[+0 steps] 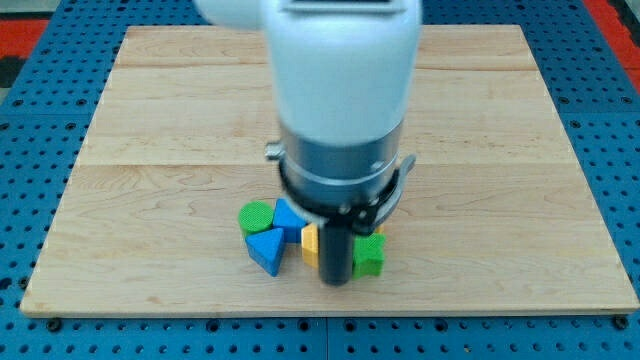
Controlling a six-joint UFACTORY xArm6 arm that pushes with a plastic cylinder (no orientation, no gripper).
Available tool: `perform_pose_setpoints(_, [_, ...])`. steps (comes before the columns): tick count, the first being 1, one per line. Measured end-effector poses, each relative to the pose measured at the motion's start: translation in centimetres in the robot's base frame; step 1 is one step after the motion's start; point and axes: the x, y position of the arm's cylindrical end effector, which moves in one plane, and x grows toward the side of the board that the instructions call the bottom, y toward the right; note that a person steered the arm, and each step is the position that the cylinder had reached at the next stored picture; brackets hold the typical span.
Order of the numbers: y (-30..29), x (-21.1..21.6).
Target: Move the red star to the top center
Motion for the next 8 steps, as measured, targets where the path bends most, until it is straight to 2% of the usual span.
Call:
perform_pose_setpoints(3, [-0.2,-11.7])
perform_pose_setpoints(4, [-1.2,-13.7])
perform_pose_setpoints(5, [-3.3,-10.3])
perform_pose_setpoints(6, [-3.8,-14.4])
perform_pose_setpoints(7, [-2.5,-21.0])
perform_pose_setpoints(8, [-0.7,-22.6])
